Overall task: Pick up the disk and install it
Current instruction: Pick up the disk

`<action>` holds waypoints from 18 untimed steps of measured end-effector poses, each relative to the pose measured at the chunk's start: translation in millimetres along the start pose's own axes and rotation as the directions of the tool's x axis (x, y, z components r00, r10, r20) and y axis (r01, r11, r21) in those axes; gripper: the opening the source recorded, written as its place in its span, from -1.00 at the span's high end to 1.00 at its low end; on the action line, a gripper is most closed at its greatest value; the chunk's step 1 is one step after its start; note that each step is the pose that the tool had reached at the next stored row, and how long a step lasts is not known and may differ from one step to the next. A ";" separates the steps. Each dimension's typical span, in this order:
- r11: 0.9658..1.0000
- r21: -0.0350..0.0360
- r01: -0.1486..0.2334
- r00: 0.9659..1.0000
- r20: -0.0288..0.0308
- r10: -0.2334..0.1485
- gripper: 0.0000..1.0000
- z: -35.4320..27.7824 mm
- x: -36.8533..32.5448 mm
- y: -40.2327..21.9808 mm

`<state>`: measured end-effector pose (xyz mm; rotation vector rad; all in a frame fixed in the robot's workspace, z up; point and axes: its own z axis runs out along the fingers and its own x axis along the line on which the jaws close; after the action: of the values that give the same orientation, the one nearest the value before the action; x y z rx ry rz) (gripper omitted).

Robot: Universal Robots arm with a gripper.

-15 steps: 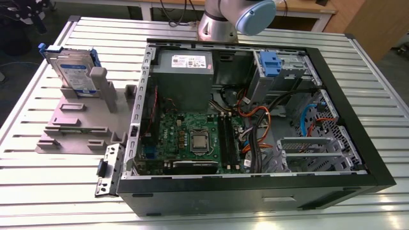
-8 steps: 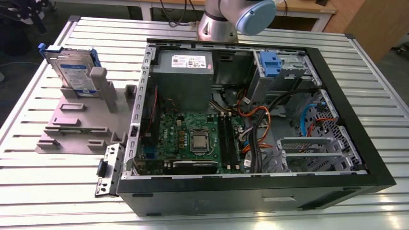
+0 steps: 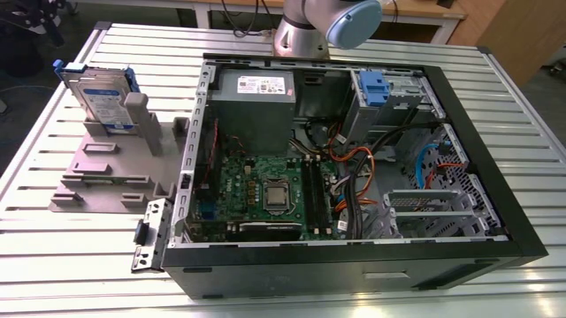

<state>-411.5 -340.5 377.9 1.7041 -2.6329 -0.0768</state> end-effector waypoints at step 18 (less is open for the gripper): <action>0.968 -0.006 0.249 0.968 -0.010 -0.249 0.79 1.6 0.0 -0.1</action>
<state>-411.6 -340.5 376.3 2.0178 -2.3938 -0.0744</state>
